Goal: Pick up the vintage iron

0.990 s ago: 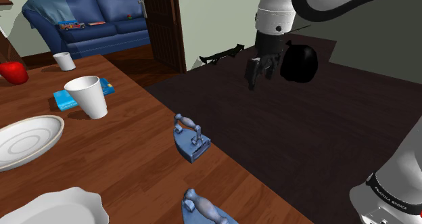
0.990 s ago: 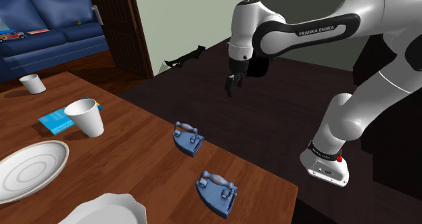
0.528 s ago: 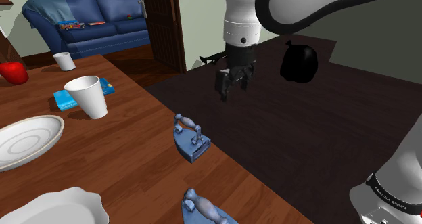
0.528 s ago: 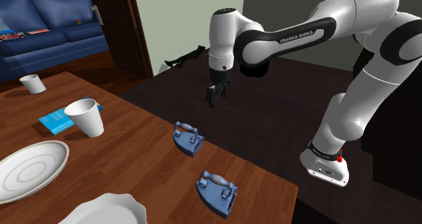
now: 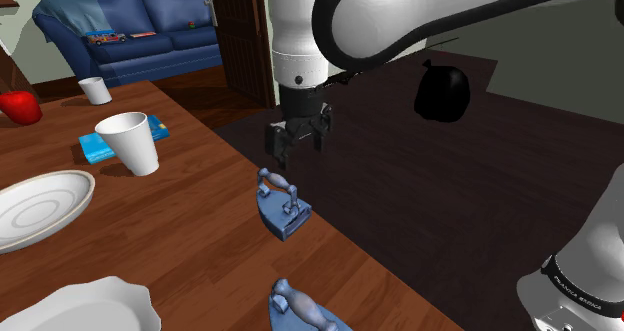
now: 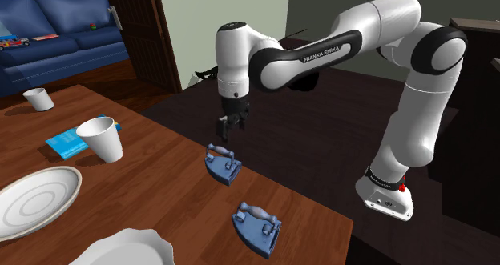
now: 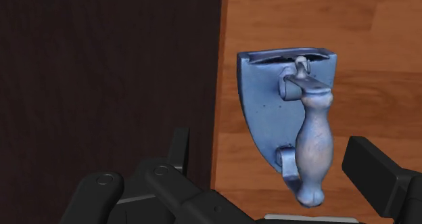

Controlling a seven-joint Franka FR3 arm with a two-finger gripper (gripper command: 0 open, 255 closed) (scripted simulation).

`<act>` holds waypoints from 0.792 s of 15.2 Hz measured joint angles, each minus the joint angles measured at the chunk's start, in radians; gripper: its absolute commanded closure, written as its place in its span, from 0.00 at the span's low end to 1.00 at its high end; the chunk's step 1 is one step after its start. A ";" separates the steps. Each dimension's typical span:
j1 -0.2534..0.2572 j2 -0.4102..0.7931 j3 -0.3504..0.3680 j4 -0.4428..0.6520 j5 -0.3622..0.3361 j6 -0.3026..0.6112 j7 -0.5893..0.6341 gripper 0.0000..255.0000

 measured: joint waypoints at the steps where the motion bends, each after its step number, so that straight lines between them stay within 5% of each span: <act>1: 0.017 0.050 0.005 0.051 -0.021 -0.007 0.024 0.00; 4: 0.060 0.147 0.013 0.153 -0.059 -0.024 0.073 0.00; 11: 0.067 0.173 0.011 0.099 -0.072 0.052 0.088 0.00; 12: 0.067 0.174 0.010 0.095 -0.073 0.058 0.088 1.00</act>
